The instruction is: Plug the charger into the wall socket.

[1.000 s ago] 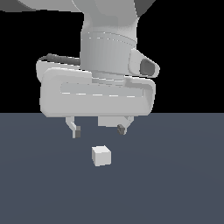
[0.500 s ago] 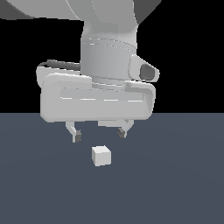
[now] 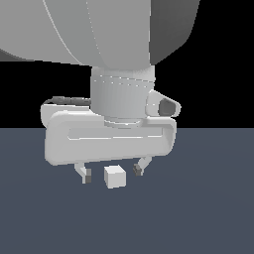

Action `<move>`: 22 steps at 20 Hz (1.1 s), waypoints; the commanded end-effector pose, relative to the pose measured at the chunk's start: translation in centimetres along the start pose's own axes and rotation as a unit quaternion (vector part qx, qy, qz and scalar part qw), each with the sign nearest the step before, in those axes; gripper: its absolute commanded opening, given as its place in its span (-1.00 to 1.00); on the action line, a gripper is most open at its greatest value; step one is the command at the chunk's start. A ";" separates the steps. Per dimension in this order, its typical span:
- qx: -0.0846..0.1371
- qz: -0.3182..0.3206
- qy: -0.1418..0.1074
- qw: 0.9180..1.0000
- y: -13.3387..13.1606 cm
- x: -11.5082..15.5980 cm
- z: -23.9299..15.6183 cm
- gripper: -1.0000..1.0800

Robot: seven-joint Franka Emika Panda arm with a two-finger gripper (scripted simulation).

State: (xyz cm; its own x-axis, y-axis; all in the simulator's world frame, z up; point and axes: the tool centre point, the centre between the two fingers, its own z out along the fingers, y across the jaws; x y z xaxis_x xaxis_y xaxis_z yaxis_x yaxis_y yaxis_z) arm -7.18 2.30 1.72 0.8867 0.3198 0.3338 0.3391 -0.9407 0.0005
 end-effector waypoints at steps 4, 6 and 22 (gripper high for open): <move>0.000 0.000 0.000 1.000 0.0 -0.1 0.5 -1.00; 0.000 0.000 0.000 1.000 0.0 -0.1 0.5 -1.00; -0.007 0.021 0.001 1.000 -0.1 0.8 0.0 -1.00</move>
State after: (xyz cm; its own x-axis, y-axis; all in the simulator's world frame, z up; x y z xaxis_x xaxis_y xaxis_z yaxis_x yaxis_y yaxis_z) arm -6.73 2.51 1.69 0.8960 0.2921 0.3345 0.3102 -0.9507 -0.0007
